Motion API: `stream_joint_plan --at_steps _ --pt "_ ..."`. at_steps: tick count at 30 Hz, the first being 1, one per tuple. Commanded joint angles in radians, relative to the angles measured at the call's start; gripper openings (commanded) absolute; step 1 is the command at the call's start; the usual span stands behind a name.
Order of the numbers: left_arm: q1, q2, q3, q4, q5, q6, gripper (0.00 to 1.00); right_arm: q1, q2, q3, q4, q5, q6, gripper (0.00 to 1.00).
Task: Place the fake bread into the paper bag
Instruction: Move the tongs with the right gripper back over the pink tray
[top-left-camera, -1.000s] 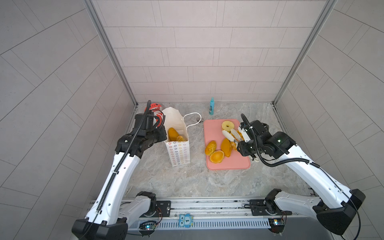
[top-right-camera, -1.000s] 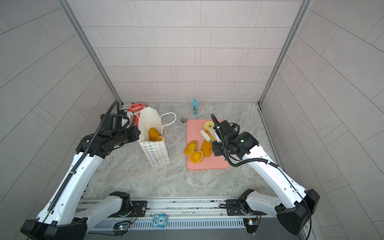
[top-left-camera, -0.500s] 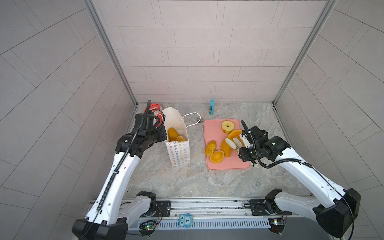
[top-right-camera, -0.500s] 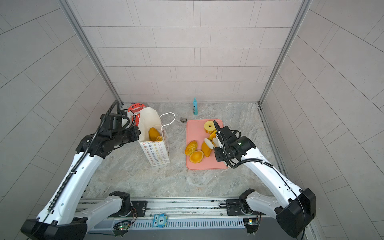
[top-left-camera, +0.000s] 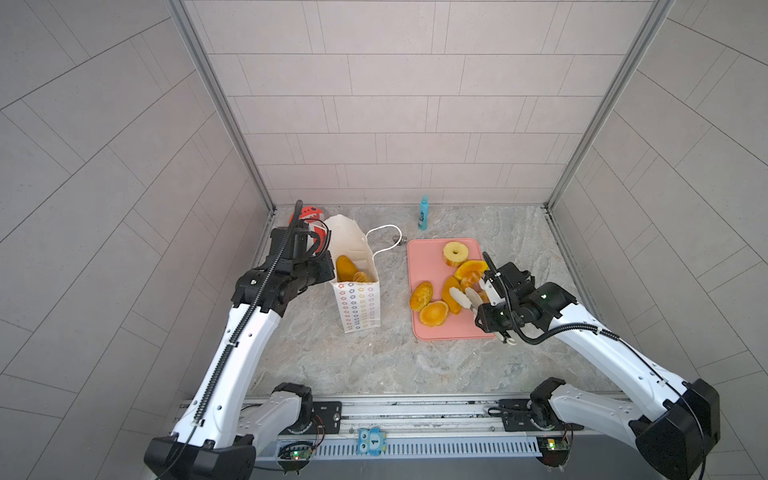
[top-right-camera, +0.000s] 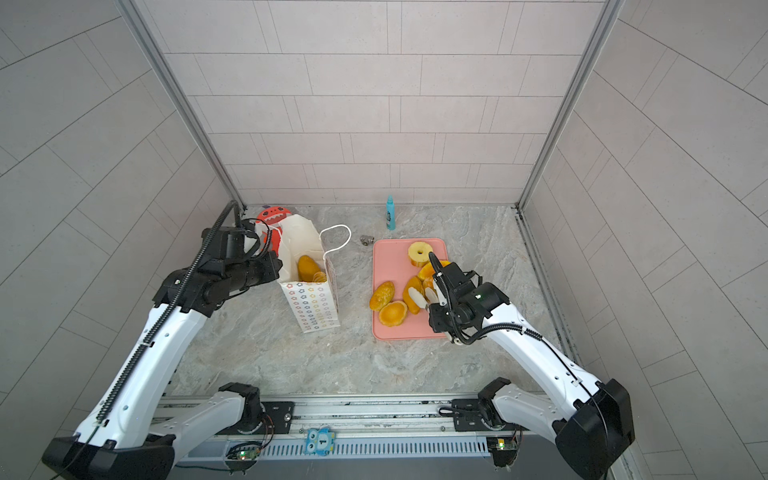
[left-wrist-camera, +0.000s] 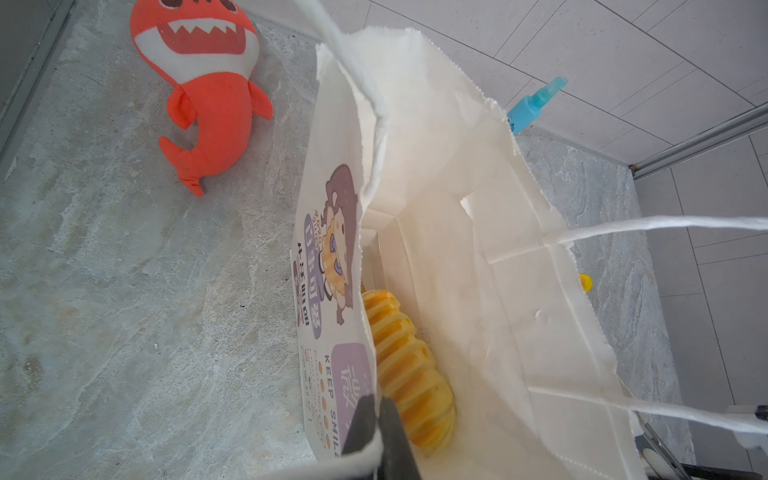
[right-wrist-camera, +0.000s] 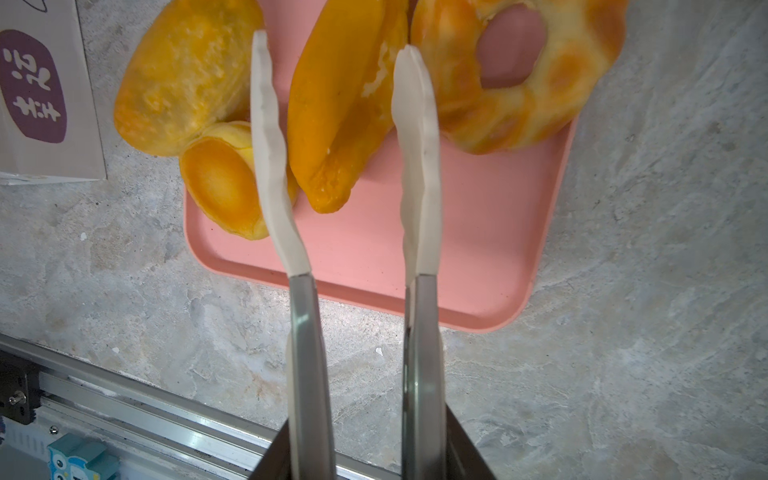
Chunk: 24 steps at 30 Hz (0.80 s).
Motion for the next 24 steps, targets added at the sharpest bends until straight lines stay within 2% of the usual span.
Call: stream_joint_plan --at_steps 1,11,24 --pt "0.005 0.004 -0.017 -0.002 0.001 -0.005 0.06 -0.011 -0.020 -0.014 0.027 -0.017 0.035 0.43" --pt "0.005 0.006 -0.022 0.004 -0.001 -0.005 0.06 -0.027 -0.030 -0.056 0.047 -0.064 0.059 0.47" --pt "0.004 0.010 -0.025 0.009 0.001 -0.005 0.06 -0.064 -0.014 -0.111 0.119 -0.155 0.095 0.47"
